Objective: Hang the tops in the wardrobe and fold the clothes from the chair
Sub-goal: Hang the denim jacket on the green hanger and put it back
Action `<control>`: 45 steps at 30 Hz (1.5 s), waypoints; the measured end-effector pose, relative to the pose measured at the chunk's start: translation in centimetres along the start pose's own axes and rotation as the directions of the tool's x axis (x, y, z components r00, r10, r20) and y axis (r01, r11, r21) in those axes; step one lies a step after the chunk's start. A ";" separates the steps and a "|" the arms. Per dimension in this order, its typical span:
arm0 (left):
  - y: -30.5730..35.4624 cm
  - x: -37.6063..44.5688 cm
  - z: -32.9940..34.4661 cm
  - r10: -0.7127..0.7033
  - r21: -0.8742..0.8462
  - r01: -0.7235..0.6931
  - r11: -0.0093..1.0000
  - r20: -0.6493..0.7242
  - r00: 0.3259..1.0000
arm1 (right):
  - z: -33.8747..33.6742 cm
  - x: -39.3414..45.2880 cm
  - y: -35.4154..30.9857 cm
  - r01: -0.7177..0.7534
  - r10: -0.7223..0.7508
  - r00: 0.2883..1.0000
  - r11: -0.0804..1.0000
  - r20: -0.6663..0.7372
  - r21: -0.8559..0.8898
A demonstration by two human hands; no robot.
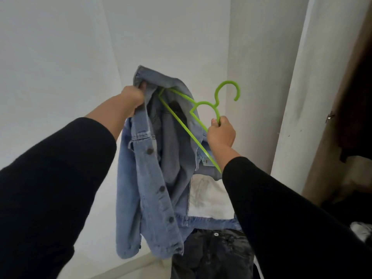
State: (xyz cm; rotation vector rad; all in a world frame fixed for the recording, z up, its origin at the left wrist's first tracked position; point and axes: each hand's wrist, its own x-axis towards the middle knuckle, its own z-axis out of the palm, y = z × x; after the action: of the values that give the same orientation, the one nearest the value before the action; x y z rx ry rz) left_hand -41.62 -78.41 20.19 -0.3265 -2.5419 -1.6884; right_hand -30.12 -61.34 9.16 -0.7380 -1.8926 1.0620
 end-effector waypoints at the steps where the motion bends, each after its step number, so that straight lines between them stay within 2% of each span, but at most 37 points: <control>1: -0.1 0.1 -0.5 0.020 0.036 -0.019 0.999 -0.038 0.999 | -0.1 0.0 0.1 0.036 -0.036 0.999 0.999 0.019 -0.005; 5: -0.6 0.0 -1.9 0.081 0.161 -0.065 0.985 -0.096 0.992 | -0.4 -0.3 0.7 0.134 -0.123 0.976 0.989 0.178 -0.053; 8: -1.6 0.0 -2.0 0.024 0.116 -0.010 0.993 -0.119 0.993 | -0.3 -0.4 1.4 0.165 -0.140 0.957 0.983 0.255 -0.081; 16: -3.6 0.9 -2.7 0.006 0.088 0.011 0.996 -0.197 0.980 | -1.2 0.3 2.6 0.210 -0.169 0.944 0.970 0.283 -0.122; 20: -3.8 1.4 -2.6 -0.026 0.195 0.064 0.979 -0.191 0.981 | -1.6 0.6 2.8 0.271 -0.192 0.917 0.943 0.351 -0.192; 23: -3.6 1.1 -1.4 0.034 0.194 -0.009 0.981 -0.123 0.992 | -0.9 0.5 2.5 0.281 -0.177 0.913 0.926 0.367 -0.253; 25: -3.8 0.8 -0.5 0.068 0.131 -0.060 0.990 -0.064 0.996 | -0.2 0.3 2.1 0.266 -0.163 0.920 0.928 0.357 -0.260; 31: -4.0 -0.7 1.0 0.169 -0.042 -0.166 0.985 0.111 0.979 | 1.7 -0.3 0.8 0.129 -0.076 0.963 0.972 0.260 -0.196; 33: -4.3 -1.4 1.3 0.301 0.011 -0.307 0.952 0.175 0.937 | 2.3 -0.3 0.9 0.074 -0.040 0.977 0.985 0.210 -0.156; 35: -4.6 -1.6 1.5 0.405 0.158 -0.452 0.878 0.261 0.876 | 2.8 -0.4 1.1 0.028 -0.006 0.984 0.992 0.180 -0.120; 37: -4.5 -2.2 1.6 0.448 0.267 -0.540 0.798 0.336 0.829 | 3.3 -0.5 1.3 0.004 0.012 0.985 0.995 0.172 -0.096; 40: -4.1 -3.5 2.1 0.533 0.301 -0.653 0.695 0.394 0.749 | 3.9 -0.5 1.8 -0.011 0.021 0.985 0.998 0.170 -0.061; 42: -4.0 -3.8 2.6 0.550 0.292 -0.687 0.665 0.431 0.715 | 4.0 -0.4 2.2 -0.019 0.023 0.987 1.000 0.160 -0.025; 45: -3.5 -3.5 3.1 0.481 0.355 -0.695 0.625 0.525 0.702 | 3.5 0.1 2.6 0.004 -0.008 0.988 1.000 0.156 0.029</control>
State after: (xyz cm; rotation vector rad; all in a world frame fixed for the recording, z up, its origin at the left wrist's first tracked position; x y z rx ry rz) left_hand -38.83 -77.31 15.15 -1.3917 -2.5407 -0.6666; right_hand -32.98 -61.41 5.85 -0.6486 -2.0062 1.1699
